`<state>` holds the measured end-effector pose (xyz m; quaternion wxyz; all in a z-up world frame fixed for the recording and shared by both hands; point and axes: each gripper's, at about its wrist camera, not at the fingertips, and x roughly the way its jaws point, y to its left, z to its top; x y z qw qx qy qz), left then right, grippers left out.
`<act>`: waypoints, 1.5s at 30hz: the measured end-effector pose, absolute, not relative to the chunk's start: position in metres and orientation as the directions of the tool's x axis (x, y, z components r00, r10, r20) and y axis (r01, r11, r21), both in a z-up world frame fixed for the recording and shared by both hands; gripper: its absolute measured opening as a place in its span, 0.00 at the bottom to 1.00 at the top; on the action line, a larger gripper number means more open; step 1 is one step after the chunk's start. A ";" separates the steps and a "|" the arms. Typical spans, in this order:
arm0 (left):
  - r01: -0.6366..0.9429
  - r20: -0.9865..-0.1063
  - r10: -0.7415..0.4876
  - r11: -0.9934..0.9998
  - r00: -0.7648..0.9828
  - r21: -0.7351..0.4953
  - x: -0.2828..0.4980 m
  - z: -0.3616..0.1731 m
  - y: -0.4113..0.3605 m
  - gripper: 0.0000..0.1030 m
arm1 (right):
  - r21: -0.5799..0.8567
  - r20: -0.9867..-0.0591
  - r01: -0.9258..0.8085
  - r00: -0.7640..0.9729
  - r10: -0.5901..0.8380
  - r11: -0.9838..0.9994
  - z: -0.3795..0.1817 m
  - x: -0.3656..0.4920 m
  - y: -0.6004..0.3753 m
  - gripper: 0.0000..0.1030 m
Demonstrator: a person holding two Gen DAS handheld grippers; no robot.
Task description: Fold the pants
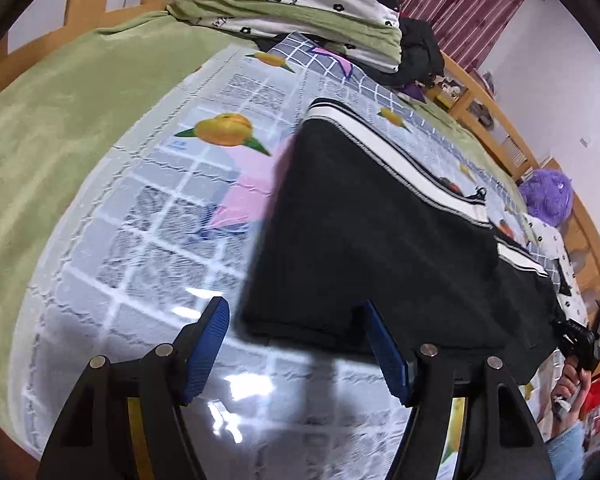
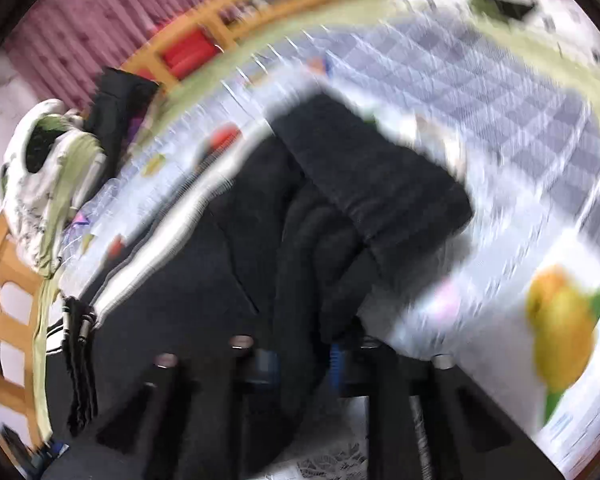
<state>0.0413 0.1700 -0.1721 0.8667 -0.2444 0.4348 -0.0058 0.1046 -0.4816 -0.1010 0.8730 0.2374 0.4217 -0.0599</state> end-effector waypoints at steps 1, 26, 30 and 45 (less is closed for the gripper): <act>-0.201 -0.741 -0.233 0.873 0.630 -0.445 0.042 -0.171 0.169 0.65 | 0.395 -0.708 0.276 0.700 0.098 0.876 -0.091 0.099 -0.484 0.11; -0.196 -0.726 -0.225 0.873 0.650 -0.446 0.014 -0.164 0.193 0.57 | 0.419 -0.749 -0.125 0.512 0.420 0.899 -0.071 0.093 -0.249 0.43; -0.175 -0.705 -0.254 0.862 0.662 -0.475 0.018 -0.167 0.203 0.57 | 0.471 -0.753 -0.142 0.450 0.481 0.870 -0.101 0.097 -0.205 0.39; -0.085 -0.718 -0.296 0.892 0.630 -0.443 0.044 -0.181 0.185 0.56 | 0.298 -0.783 -0.221 0.500 0.370 0.929 -0.132 0.078 -0.172 0.33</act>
